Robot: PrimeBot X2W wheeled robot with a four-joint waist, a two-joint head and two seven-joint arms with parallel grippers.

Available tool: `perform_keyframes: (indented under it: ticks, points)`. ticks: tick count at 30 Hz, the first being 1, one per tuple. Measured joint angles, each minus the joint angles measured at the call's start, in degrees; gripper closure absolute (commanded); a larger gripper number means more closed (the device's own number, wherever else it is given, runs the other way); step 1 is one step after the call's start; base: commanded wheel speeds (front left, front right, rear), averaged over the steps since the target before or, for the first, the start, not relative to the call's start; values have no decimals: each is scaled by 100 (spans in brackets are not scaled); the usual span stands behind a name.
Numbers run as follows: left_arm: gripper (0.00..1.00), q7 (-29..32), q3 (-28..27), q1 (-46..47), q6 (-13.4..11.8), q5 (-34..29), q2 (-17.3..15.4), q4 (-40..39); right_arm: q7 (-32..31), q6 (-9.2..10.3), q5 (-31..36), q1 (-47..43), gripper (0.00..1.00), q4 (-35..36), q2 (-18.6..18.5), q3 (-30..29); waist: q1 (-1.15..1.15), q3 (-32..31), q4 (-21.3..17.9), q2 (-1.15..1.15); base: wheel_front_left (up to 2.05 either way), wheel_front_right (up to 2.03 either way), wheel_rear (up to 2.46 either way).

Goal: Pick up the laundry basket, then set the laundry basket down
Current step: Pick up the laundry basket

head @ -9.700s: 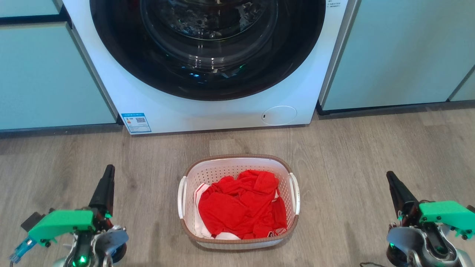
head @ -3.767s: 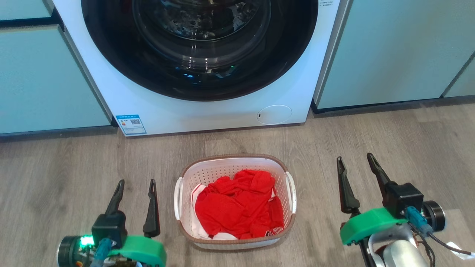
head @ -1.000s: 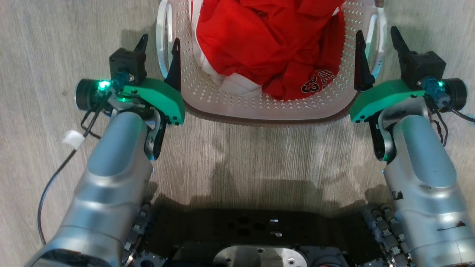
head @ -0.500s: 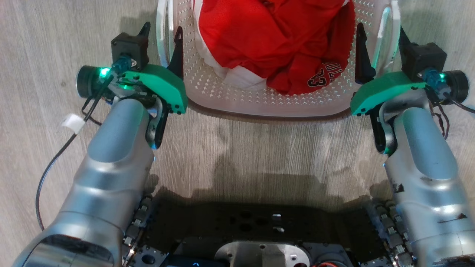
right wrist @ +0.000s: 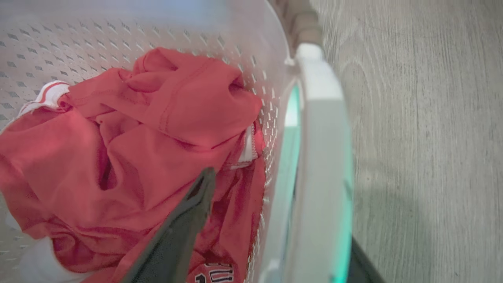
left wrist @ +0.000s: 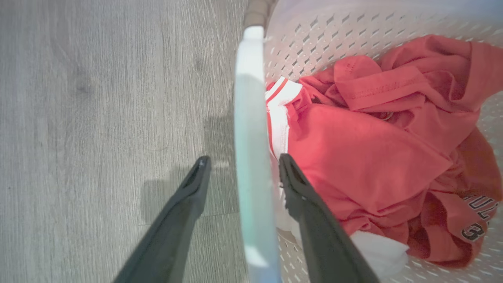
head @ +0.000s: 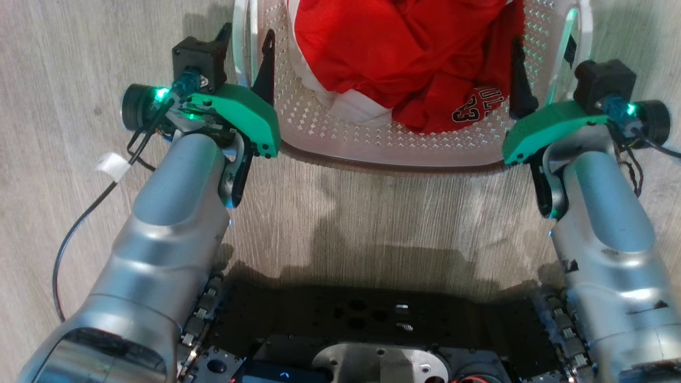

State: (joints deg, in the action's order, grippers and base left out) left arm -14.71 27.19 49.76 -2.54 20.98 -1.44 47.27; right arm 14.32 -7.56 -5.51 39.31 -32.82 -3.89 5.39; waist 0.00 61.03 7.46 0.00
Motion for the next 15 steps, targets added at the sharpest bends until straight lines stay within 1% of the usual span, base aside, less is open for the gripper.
perform_keyframes:
  ticks: [1,2,3,4,5,6,7,8,15]
  points:
    - [24,0,21,1,0,29,1,1,0,0,0,32,23,-12,0,-1,0,-2,7,0,0,0,0]
    - [24,0,36,2,0,56,1,3,0,0,0,53,23,-13,-1,-2,0,-6,12,0,0,0,0]
    - [45,0,55,6,0,86,1,9,0,0,0,63,42,-18,-1,-3,0,-13,17,0,0,0,0]
    - [63,0,78,10,0,110,1,16,0,0,0,68,55,-44,-2,-10,0,-22,21,0,0,0,0]
    - [87,0,108,16,0,140,1,26,0,0,0,67,63,-87,-10,-11,0,-34,22,0,0,0,0]
    - [100,0,154,22,0,167,3,35,0,0,0,68,79,-138,-16,-9,0,-50,22,0,0,0,0]
    - [100,1,180,22,1,209,11,53,7,0,-3,70,98,-176,-7,-22,0,-69,22,0,0,0,0]
    - [100,1,196,20,0,250,19,82,14,0,-3,77,100,-225,-7,-23,0,-92,23,0,0,0,0]
    - [100,10,365,-37,-1,467,25,189,40,0,-113,208,100,-563,3,4,0,-327,4,0,0,0,0]
